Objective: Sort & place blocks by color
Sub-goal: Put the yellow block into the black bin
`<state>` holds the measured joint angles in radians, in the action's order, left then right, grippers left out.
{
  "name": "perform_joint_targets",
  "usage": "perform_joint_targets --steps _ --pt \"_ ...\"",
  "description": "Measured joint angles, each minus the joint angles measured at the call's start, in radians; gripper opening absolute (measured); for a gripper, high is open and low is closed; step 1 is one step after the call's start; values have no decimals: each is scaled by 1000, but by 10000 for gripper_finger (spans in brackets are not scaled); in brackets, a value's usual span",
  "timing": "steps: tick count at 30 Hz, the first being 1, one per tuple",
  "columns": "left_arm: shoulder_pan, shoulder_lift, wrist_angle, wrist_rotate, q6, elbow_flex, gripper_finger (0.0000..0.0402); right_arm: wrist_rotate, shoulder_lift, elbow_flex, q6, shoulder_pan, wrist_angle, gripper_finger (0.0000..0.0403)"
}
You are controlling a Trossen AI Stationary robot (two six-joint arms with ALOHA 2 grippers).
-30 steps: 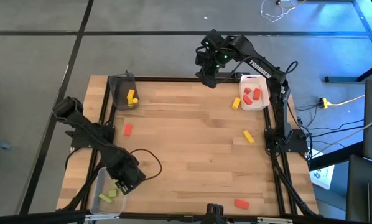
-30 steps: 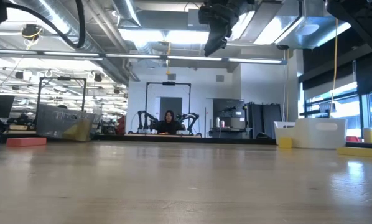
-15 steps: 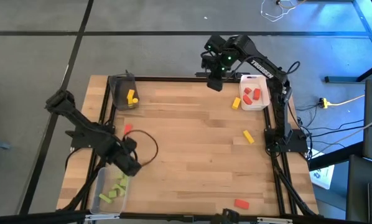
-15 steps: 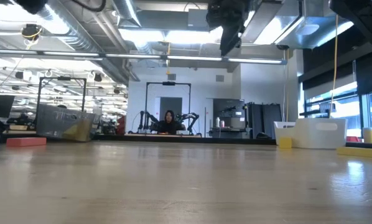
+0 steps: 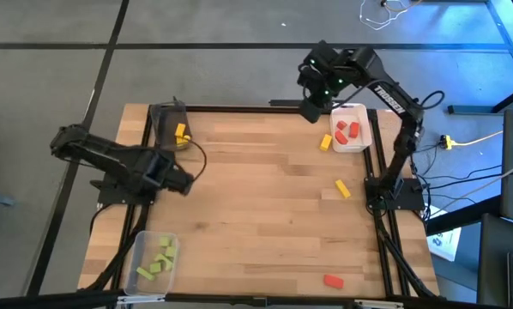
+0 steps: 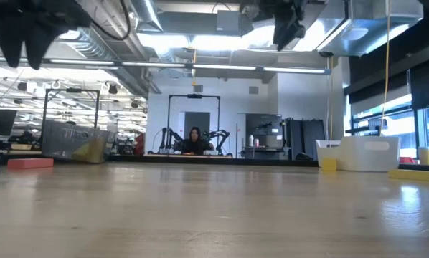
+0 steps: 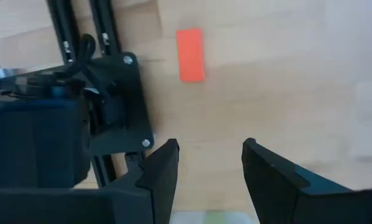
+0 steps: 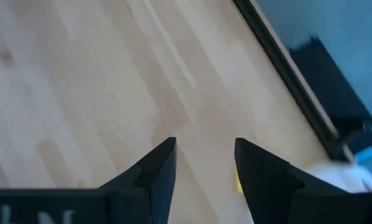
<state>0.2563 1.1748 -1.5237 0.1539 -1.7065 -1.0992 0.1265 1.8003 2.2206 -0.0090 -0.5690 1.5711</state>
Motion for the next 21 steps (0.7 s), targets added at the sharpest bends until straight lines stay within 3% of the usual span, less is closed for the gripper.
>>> perform_joint_targets --steps 5,14,21 --pt "-158 2 -5 0 75 0 165 -79 -65 -166 92 -4 2 163" --pt "-366 51 3 7 339 0 165 -67 -96 -407 113 -3 -1 163" --pt "-432 50 54 54 435 0 165 114 -113 -561 93 18 -1 163"
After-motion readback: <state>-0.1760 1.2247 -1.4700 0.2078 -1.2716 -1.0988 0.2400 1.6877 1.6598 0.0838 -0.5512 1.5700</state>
